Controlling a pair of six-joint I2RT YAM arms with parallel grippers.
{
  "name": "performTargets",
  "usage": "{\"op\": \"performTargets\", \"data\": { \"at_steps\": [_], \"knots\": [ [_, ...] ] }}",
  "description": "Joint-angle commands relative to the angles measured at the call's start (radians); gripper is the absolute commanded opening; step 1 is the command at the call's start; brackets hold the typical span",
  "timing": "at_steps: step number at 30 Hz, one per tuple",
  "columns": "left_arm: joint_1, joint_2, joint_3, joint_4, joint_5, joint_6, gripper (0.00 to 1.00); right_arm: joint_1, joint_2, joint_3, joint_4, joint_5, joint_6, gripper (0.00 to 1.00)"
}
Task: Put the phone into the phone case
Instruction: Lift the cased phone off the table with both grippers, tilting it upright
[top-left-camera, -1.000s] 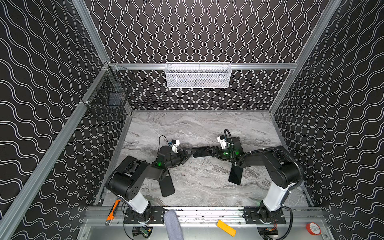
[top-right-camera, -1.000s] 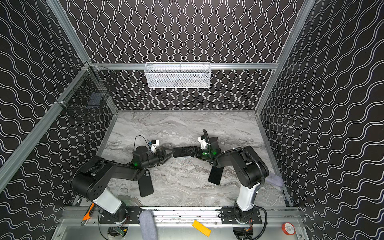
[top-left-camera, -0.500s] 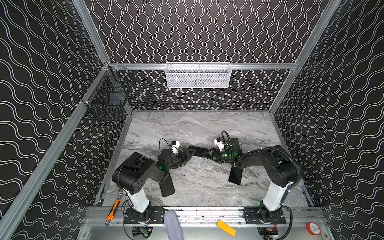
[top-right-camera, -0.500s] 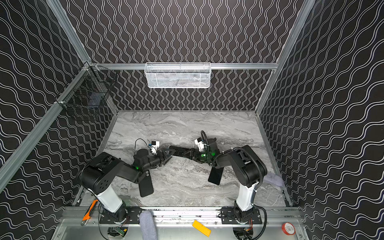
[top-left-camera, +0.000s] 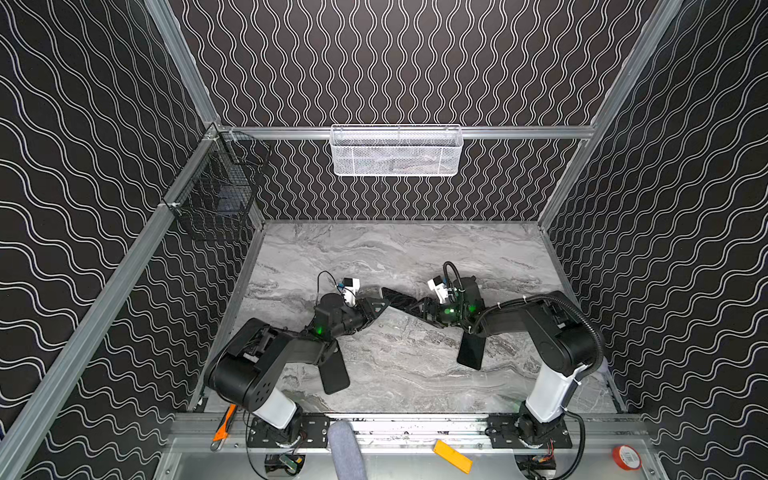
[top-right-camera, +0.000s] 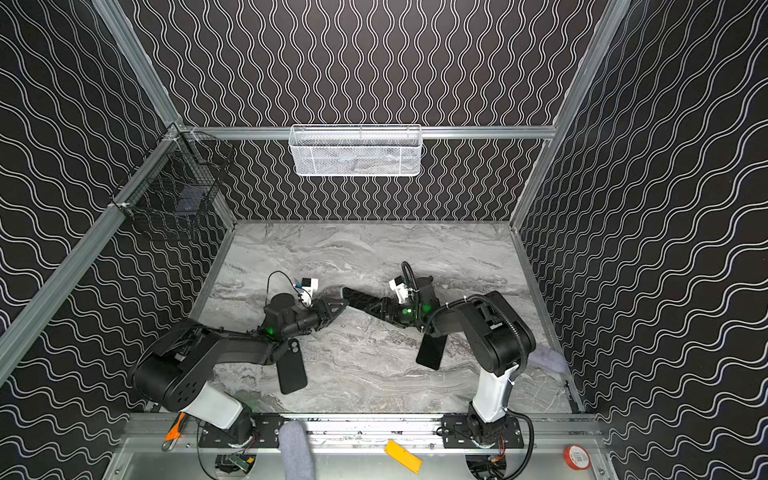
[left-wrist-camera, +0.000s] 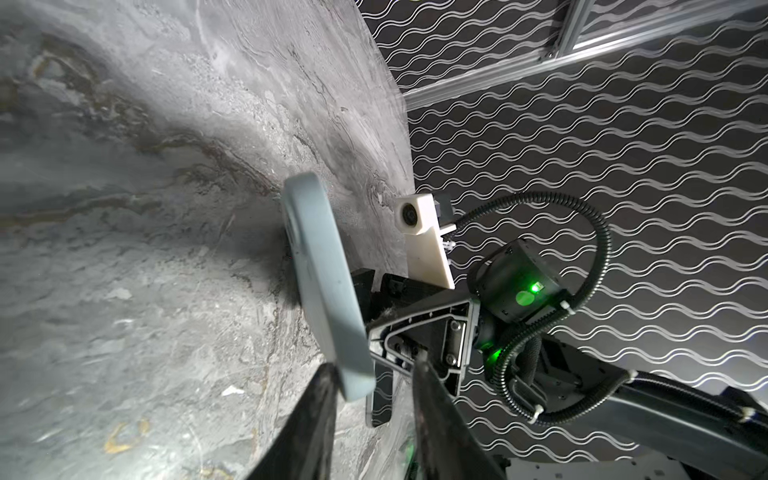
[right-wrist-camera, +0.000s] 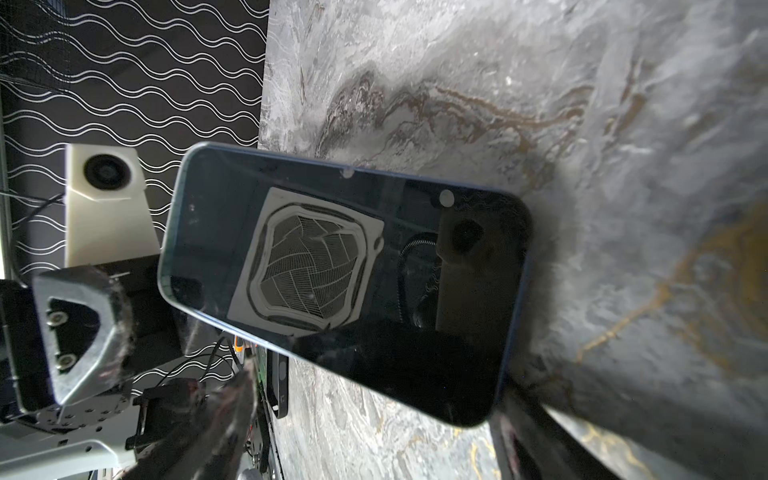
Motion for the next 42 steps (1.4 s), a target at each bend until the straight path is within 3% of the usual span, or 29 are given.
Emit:
{"op": "performTargets", "data": {
  "at_steps": [1, 11, 18, 28, 33, 42],
  "knots": [
    [0.002, -0.010, 0.031, -0.101, 0.028, 0.085, 0.35, -0.001, 0.017, -0.017, -0.290, 0.086, 0.009, 0.89],
    [0.005, -0.074, 0.133, -0.415, 0.019, 0.218, 0.38, -0.002, 0.017, -0.016, -0.287, 0.082, 0.006, 0.89],
    [0.006, -0.067, 0.235, -0.619, 0.005, 0.296, 0.34, -0.001, 0.022, -0.024, -0.271, 0.082, 0.008, 0.89],
    [0.004, -0.024, 0.290, -0.662, 0.005, 0.299, 0.34, -0.001, 0.022, -0.027, -0.258, 0.077, 0.009, 0.89],
    [0.003, -0.029, 0.298, -0.662, 0.002, 0.299, 0.20, -0.002, 0.020, -0.026, -0.259, 0.076, 0.007, 0.89],
    [0.004, -0.034, 0.248, -0.570, 0.015, 0.251, 0.17, -0.002, -0.008, -0.021, -0.283, 0.078, -0.004, 0.89]
  ]
}}
